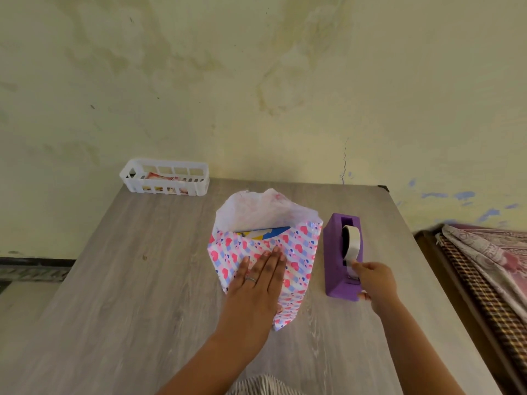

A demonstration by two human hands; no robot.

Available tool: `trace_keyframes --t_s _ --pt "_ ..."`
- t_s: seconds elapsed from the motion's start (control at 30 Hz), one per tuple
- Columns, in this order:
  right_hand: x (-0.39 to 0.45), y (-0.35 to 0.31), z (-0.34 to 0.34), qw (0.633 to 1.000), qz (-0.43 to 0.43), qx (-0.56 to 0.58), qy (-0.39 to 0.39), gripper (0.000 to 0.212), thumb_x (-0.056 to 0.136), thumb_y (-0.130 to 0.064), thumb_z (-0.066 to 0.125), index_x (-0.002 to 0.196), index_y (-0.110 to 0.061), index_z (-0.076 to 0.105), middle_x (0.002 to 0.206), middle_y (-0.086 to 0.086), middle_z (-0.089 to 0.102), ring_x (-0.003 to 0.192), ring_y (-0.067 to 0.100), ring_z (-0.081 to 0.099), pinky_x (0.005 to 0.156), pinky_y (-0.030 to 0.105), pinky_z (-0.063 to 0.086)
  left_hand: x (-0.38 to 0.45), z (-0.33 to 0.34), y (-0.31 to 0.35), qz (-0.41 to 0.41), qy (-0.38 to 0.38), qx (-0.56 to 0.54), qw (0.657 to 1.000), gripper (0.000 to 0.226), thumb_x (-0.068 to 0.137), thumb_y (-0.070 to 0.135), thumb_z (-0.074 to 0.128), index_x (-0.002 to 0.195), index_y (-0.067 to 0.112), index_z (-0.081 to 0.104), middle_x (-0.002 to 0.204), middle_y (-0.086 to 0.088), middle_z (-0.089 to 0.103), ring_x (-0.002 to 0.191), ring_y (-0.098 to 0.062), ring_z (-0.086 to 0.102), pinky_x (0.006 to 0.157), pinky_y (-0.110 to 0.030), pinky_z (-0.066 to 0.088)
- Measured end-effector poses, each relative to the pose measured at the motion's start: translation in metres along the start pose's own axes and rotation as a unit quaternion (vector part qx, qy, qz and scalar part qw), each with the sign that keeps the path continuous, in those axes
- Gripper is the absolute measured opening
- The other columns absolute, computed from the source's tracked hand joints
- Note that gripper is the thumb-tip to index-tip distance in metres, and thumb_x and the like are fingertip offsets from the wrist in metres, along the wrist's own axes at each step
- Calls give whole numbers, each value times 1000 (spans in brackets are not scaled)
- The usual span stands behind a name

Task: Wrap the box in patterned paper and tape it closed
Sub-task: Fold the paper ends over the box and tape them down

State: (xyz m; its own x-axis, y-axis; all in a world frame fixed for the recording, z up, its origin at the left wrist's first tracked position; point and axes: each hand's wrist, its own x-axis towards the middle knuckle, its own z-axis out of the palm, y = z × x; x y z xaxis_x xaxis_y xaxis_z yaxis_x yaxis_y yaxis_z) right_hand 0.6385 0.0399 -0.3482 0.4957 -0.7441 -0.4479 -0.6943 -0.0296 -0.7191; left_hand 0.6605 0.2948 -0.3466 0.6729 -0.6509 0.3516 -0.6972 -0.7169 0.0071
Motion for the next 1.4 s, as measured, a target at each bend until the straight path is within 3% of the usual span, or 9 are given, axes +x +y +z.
trace_keyframes --t_s 0.17,0.3,0.5,0.63,0.8,1.0,1.1,1.23,1.4 --pt "6 -9 -8 979 131 147 -55 17 85 -14 67 79 -4 55 73 8 52 62 19 44 52 31 35 6 -1 1 13 4 5 1000 105 48 49 87 132 7 39 134 -9 55 119 -23 56 99 -47 39" --pt "12 -4 -10 949 186 221 -124 4 85 -2 62 89 -5 61 84 9 55 68 22 49 57 37 41 9 0 2 13 -4 -4 1000 107 46 49 88 131 7 40 132 -9 56 118 -24 57 98 -48 38" --pt "3 6 -5 946 127 287 -85 9 89 1 55 80 1 56 75 15 54 68 27 52 82 54 49 5 -1 1 9 -17 -31 999 109 44 49 89 132 7 39 132 -10 56 117 -26 58 112 -45 24" --pt "-1 12 1 927 109 356 -44 16 84 6 51 70 0 56 67 16 52 62 26 50 70 49 50 4 -4 2 7 -36 -45 998 112 43 47 89 133 6 38 134 -12 54 119 -27 56 108 -40 13" --pt "-6 21 7 904 85 418 -9 13 86 2 51 74 -2 55 72 17 52 61 25 51 75 47 52 3 -4 2 6 -46 -38 998 114 43 48 89 135 5 37 137 -12 51 121 -27 54 108 -49 29" --pt "-11 45 19 880 108 463 9 13 86 5 52 78 -5 57 78 11 55 72 22 56 70 37 48 3 -7 2 3 -53 -50 997 110 47 44 89 135 5 36 137 -14 51 122 -30 53 108 -42 14" --pt "-8 49 20 892 104 440 5 13 86 4 57 78 -7 57 83 11 58 78 25 59 75 41 50 4 -8 1 4 -52 -52 997 110 47 45 89 135 5 37 137 -15 51 121 -30 53 108 -42 14" --pt "-4 57 20 954 46 293 35 15 88 -4 59 73 -5 56 79 11 58 77 31 58 83 47 52 4 -8 1 2 -56 -54 997 109 47 45 89 135 5 37 136 -14 51 121 -31 54 107 -42 15" --pt "8 66 21 989 13 109 101 23 85 -6 59 65 -6 50 63 10 46 59 19 43 59 36 41 4 -9 2 3 -53 -53 997 110 47 45 89 135 5 37 138 -15 50 122 -31 52 108 -42 14"
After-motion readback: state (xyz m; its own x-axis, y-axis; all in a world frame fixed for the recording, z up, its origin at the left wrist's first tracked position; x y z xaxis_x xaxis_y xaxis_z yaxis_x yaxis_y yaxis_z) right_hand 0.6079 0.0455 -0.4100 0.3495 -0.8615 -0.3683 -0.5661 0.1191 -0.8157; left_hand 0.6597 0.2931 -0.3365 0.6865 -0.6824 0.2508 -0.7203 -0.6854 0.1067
